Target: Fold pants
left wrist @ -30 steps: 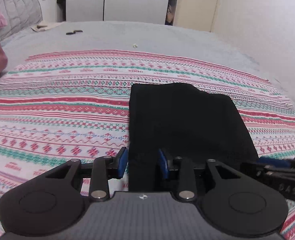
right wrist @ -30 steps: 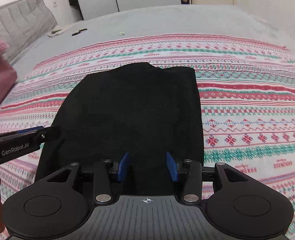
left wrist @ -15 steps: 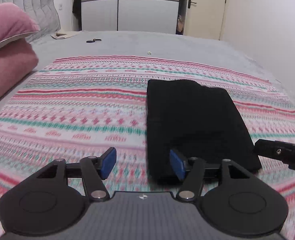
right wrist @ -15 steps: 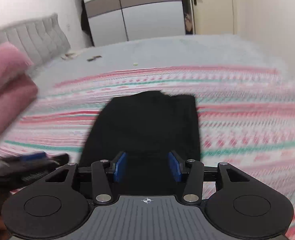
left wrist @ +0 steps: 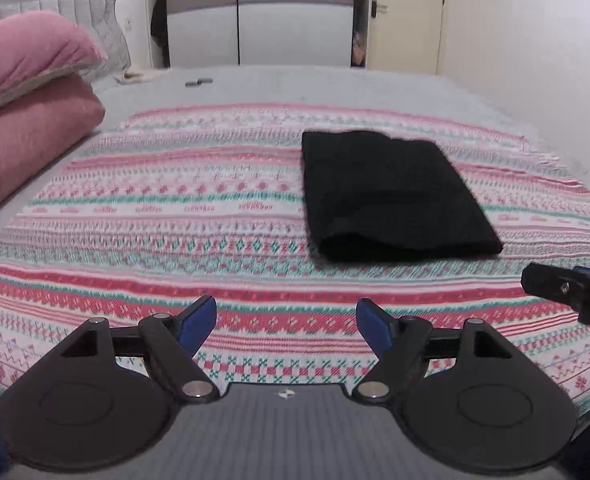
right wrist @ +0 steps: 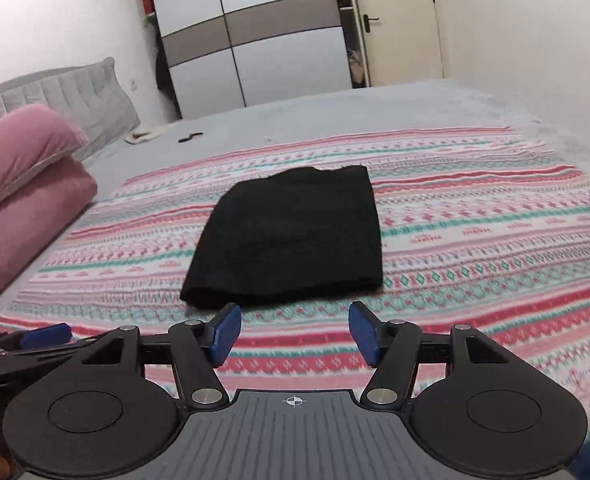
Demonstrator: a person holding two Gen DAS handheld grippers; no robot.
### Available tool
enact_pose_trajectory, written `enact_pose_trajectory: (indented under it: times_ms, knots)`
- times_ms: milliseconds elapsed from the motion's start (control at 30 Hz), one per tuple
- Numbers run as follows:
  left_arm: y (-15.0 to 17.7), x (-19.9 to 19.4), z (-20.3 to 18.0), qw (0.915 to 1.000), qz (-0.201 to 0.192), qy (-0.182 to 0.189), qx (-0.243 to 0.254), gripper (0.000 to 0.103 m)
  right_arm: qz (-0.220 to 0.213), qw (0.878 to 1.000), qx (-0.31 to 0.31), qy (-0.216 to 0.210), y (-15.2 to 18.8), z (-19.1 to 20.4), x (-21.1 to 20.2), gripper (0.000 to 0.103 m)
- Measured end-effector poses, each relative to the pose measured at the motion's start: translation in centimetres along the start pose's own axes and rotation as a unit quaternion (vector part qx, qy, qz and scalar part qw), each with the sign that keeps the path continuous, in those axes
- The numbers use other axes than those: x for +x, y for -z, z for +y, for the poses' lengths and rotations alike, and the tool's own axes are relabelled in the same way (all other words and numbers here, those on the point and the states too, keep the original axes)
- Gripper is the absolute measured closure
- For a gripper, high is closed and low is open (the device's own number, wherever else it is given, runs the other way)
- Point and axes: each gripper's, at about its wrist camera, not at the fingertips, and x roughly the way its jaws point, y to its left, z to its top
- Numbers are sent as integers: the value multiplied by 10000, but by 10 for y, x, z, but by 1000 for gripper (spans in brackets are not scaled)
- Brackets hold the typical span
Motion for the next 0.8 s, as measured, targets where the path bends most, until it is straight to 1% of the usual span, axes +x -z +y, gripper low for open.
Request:
enact_pose_trajectory:
  times_ms: [67, 167, 200, 233, 267, 300, 433, 500, 567, 633, 700, 800]
  knots:
    - [0, 4, 1, 10000, 24, -18, -12, 4, 101, 9999, -59, -16, 3, 0, 6, 36]
    - [1, 6, -1, 10000, 25, -83, 24, 0, 215, 9995, -108, 193, 7, -3, 18, 35]
    - [1, 7, -1, 10000, 40, -62, 6, 0, 224, 9994, -114, 227, 8, -4, 19, 33]
    - [1, 7, -2, 10000, 56, -39, -8, 0, 225, 9994, -107, 241, 8, -6, 20, 30]
    - [1, 8, -4, 10000, 69, -29, -5, 0, 216, 9994, -90, 261, 7, -7, 21, 22]
    - [2, 8, -6, 10000, 82, -28, 8, 0, 203, 9993, -89, 286, 8, -7, 21, 17]
    - [3, 9, -11, 9999, 113, 34, 38, 0, 159, 9991, -241, 308, 11, -4, 20, 17]
    - [2, 9, -11, 9999, 117, 24, 12, 0, 196, 9990, -298, 256, 12, 0, 20, 14]
    - [1, 9, -10, 9999, 122, 0, -54, 0, 230, 9988, -359, 221, 13, 2, 21, 13]
    - [0, 9, -9, 9999, 125, -43, -78, 0, 181, 9986, -435, 259, 13, 5, 19, 11]
    - [0, 10, -9, 9998, 162, -95, -65, 0, 118, 9980, -531, 334, 13, 6, 18, 6]
    - [1, 11, -9, 9997, 225, -99, -53, 0, 152, 9973, -618, 354, 14, 7, 19, 6]
